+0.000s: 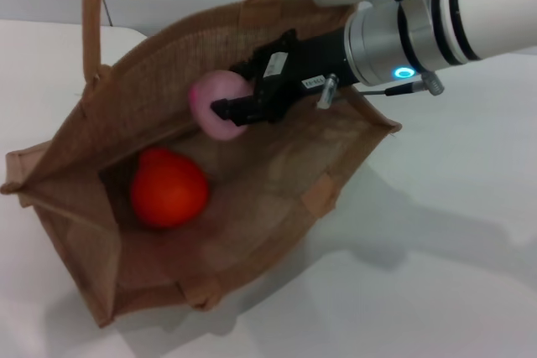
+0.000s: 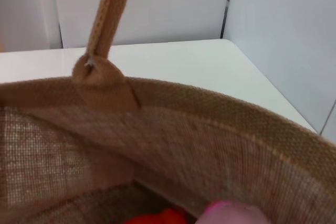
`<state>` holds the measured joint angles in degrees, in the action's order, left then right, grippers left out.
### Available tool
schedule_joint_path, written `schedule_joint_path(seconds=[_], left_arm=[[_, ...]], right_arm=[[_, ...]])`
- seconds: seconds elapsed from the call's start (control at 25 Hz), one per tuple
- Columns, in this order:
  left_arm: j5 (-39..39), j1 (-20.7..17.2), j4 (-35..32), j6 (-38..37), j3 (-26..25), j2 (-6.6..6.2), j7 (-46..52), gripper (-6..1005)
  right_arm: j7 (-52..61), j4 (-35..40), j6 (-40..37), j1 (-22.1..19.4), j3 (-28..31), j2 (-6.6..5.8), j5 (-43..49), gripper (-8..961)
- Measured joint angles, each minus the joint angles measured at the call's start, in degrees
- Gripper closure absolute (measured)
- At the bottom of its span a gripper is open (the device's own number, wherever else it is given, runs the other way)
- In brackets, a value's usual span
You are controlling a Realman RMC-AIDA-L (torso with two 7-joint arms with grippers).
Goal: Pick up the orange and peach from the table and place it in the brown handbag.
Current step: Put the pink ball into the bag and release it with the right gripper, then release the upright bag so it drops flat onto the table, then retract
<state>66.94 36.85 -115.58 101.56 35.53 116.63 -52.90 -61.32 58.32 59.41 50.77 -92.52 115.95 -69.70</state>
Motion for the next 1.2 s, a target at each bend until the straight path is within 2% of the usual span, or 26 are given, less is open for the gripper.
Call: schedule_joint_path(seconds=[0.2,0.32,0.48,0.56,0.72,0.92,1.12,1.2], left_arm=[[-0.23,-0.15,0.0,-0.48,-0.27,0.0,0.0,891],[-0.45,-0.38,0.0,-0.51,-0.29,0.0,0.0,891],[-0.94,-1.64,0.29,-1.44,-0.28,0.0,-0.26,890],[-1.48,-2.59,0.43,-2.62,-0.29,-0.01,-0.38,890],[-4.38,-5.37,1.45,-6.59,-0.04,0.07,-0.44,890],[-3.48,-7.02,7.76,-9.8,-0.28,0.18,-0.77,893],[1.69,-8.73,11.8,-11.71,-0.87,0.22,-4.35,894],[3.51,-9.0,13.14,-11.91,-1.0,0.29,-5.28,877]], right_arm=[[-0.03,-0.66,-0.42,-0.16,0.4,-0.08,-0.23,398],[0.04,-1.37,-0.67,-0.04,0.43,-0.13,-0.25,193],[1.4,-1.59,0.62,-0.27,0.99,-0.37,-0.24,182],[2.74,0.21,3.74,-1.33,2.93,-0.47,0.25,180],[6.02,7.64,12.49,-5.89,9.09,-0.62,5.97,184],[10.88,18.81,15.05,-13.71,17.14,-0.61,17.86,189],[10.81,19.91,15.75,-15.23,27.7,-0.64,21.12,191],[10.31,19.79,16.01,-15.29,29.77,-0.65,20.99,192]])
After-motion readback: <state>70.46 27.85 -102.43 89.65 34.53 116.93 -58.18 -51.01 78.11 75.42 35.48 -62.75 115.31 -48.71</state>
